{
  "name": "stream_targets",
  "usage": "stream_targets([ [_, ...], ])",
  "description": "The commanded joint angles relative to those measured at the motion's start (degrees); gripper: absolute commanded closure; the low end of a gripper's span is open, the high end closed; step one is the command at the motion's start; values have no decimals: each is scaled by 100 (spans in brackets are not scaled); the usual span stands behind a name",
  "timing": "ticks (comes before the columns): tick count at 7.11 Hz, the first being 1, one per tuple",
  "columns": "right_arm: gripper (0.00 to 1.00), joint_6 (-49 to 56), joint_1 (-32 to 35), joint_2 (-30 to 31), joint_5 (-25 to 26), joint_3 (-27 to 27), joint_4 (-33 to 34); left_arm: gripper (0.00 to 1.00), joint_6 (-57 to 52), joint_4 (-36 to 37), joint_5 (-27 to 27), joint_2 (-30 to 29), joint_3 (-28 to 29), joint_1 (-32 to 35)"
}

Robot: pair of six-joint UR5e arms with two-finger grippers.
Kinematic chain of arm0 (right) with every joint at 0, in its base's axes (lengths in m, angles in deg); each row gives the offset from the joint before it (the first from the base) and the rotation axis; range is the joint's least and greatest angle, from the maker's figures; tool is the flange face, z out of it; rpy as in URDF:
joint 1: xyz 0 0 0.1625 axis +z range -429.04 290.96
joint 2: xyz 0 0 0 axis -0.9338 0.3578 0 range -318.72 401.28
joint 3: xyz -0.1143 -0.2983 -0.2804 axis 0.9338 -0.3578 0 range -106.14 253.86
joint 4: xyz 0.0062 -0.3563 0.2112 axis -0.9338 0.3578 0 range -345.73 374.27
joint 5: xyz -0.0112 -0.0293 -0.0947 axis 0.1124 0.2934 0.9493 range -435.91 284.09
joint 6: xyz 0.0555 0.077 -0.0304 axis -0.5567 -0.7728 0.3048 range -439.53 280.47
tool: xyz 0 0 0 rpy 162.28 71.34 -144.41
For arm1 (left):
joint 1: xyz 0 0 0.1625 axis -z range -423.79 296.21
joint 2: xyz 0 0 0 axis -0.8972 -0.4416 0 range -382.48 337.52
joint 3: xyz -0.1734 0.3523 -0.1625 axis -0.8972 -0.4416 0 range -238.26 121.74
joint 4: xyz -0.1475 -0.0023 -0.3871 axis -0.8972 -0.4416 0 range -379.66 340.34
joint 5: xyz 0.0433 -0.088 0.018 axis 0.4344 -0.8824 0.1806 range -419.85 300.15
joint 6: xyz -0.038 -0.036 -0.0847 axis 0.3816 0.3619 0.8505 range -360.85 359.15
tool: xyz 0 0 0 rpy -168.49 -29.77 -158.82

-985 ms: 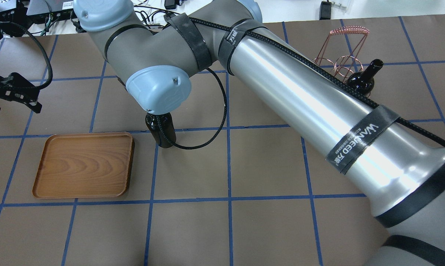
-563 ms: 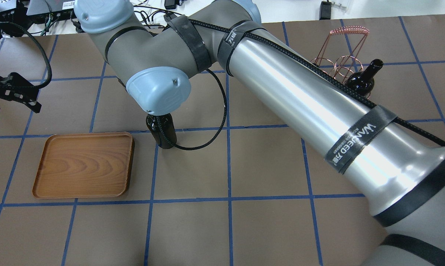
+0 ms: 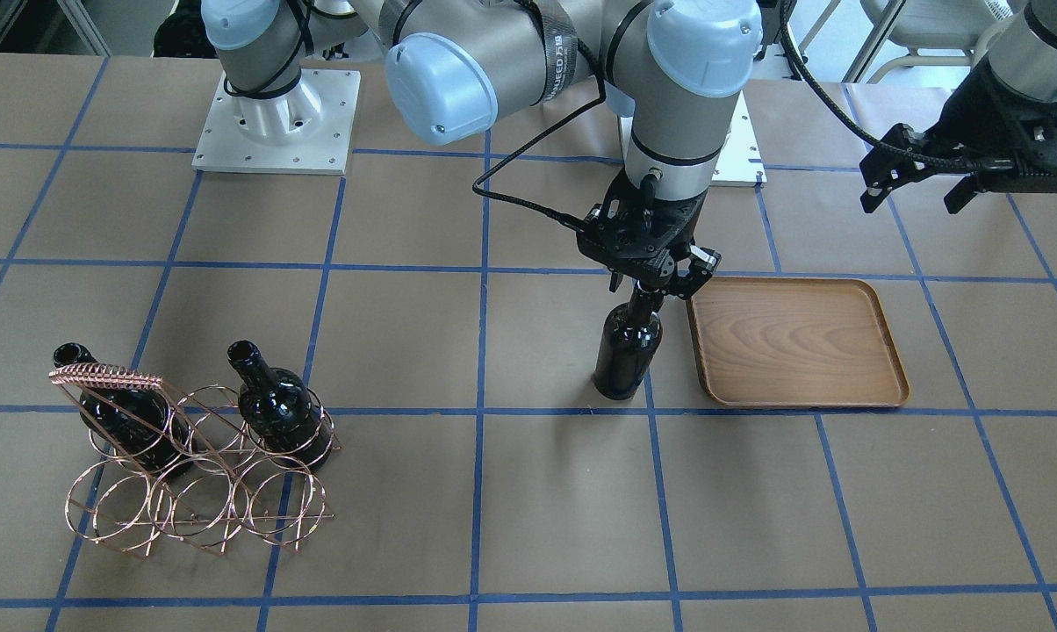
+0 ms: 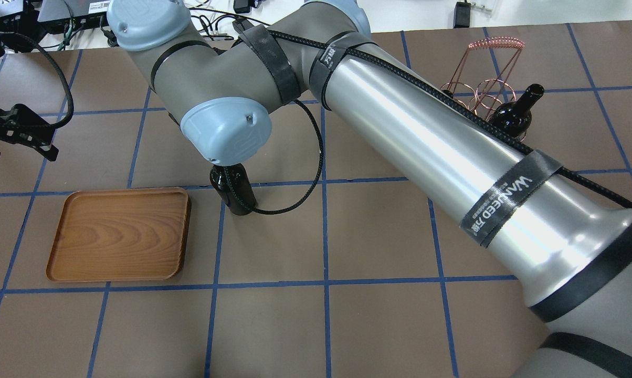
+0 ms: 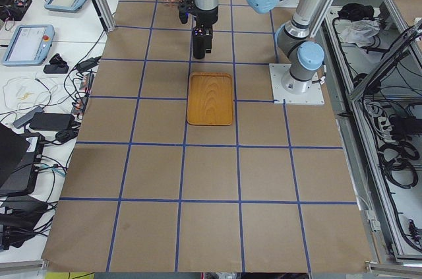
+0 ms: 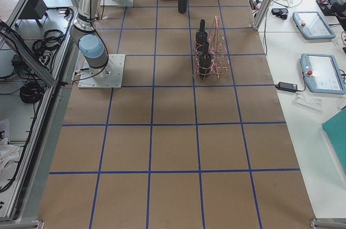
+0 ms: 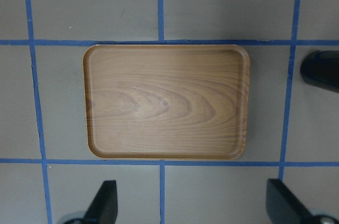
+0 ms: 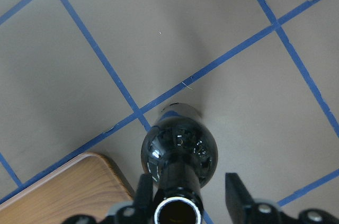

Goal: Take wine from basket and place on tray
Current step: 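Set the bottle upright on the table, release, and raise the right gripper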

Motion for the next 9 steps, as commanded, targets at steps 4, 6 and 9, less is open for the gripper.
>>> stream_targets([
  [4,1,1258,-796,890,-176,354,-427,0,112,-21,-28,-53,79,78],
  [6,1,3134,-1517,1821,-240,1108,-910,0,777,31,-37,-44,88,672],
  [9,1,5911,-3000,2702,-82,1270,-2044,0,1738,670,-116,-245,79,2210],
])
